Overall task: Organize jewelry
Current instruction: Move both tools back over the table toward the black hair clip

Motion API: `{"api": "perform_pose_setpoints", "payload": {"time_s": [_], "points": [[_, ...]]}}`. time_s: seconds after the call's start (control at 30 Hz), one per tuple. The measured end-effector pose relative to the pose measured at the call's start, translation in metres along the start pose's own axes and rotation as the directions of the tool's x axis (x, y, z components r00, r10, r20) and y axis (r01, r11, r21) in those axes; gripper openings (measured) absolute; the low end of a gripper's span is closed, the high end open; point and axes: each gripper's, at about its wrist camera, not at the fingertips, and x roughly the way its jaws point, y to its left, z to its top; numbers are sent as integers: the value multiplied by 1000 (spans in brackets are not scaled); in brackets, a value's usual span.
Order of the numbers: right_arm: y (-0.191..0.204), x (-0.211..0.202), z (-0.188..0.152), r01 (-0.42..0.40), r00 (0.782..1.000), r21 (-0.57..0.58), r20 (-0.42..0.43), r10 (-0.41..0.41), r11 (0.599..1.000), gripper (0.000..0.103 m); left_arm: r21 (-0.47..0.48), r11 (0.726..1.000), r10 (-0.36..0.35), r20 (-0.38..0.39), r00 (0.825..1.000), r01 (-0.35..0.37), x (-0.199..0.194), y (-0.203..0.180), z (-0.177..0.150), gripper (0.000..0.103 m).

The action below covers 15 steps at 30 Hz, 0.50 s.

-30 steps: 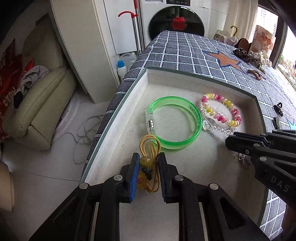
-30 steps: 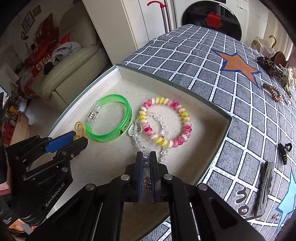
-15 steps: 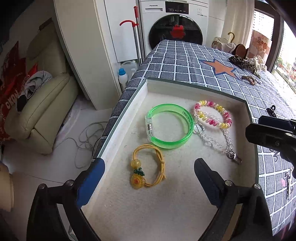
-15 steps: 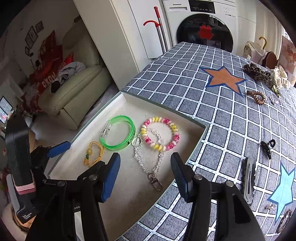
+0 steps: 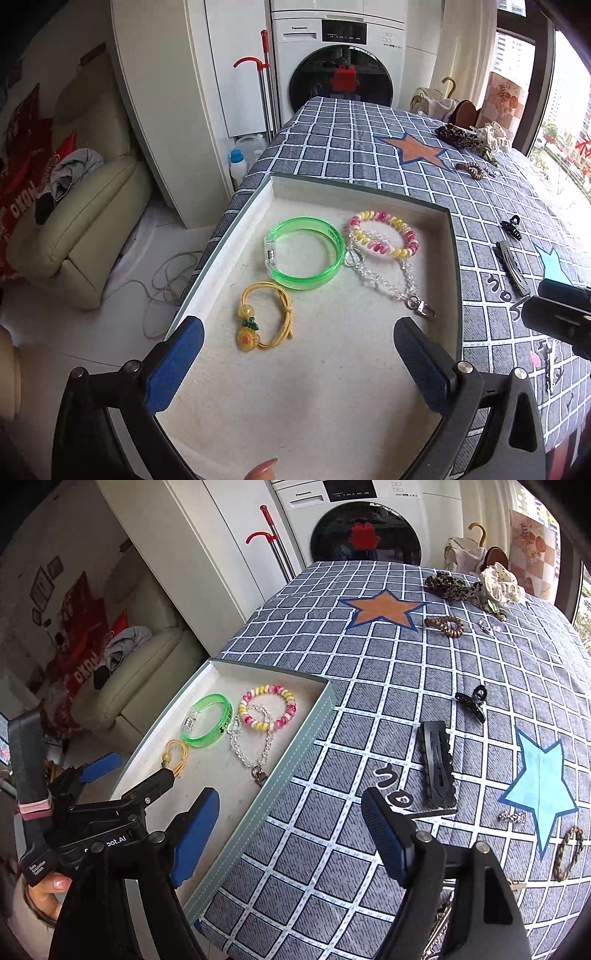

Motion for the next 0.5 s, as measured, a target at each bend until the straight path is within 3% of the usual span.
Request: {"api": "perform_pose_setpoints", "payload": {"time_s": [0.07, 0.4, 0.5], "points": [[-8, -5, -9, 0, 1000, 17, -5, 0, 1000, 91, 25, 1000, 10, 4, 1000, -10, -6, -12, -2, 103], [-63, -40, -55, 114, 993, 83, -21, -112, 990, 91, 115, 991, -69, 24, 997, 66, -31, -77, -14, 103], [-85, -51, -69, 160, 987, 120, -22, -159, 980, 91, 125, 986, -108, -1, 994, 107, -30, -95, -15, 103]]}}
